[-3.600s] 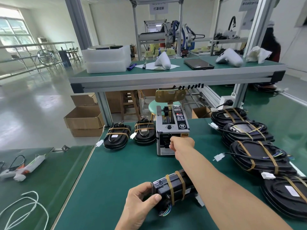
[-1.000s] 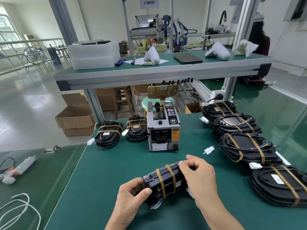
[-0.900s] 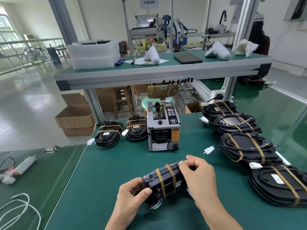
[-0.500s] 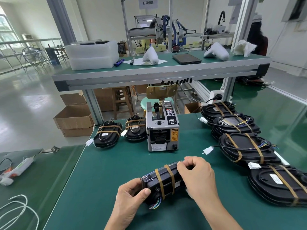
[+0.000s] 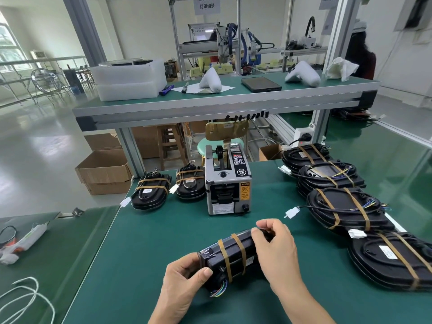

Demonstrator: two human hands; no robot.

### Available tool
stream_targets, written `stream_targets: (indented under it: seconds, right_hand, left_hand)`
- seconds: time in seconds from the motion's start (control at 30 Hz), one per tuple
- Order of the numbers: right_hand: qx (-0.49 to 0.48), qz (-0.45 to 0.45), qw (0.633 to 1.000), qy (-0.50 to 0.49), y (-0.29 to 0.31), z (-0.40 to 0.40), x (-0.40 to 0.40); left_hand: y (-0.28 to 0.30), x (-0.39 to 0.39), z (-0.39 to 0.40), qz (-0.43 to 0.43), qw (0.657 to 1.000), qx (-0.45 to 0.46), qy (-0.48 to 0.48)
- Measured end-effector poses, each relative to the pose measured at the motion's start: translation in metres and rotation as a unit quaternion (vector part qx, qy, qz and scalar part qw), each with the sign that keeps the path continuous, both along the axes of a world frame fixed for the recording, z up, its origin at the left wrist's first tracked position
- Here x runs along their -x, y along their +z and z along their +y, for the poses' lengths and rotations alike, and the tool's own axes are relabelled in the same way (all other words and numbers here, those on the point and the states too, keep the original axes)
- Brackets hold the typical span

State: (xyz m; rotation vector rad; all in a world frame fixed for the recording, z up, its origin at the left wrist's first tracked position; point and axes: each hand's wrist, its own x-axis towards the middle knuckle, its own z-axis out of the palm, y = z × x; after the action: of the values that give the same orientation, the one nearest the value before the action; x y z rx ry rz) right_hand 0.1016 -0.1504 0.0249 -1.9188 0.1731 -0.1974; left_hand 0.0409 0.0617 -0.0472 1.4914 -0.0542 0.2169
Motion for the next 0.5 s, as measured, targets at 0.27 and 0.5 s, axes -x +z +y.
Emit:
stream_targets:
  seconds: [0.27, 0.5]
  right_hand:
    - [-0.171, 0.131, 0.976, 0.023, -0.015, -0.020, 0.000]
    - [-0.147, 0.127, 0.971, 0.136, -0.008, -0.022, 0.002]
  left_hand:
    - [-0.007, -0.003, 0.003, -0.012, 1.000, -0.023, 0.004]
    - [-0.007, -0.003, 0.003, -0.028, 0.997, -0.072, 0.006]
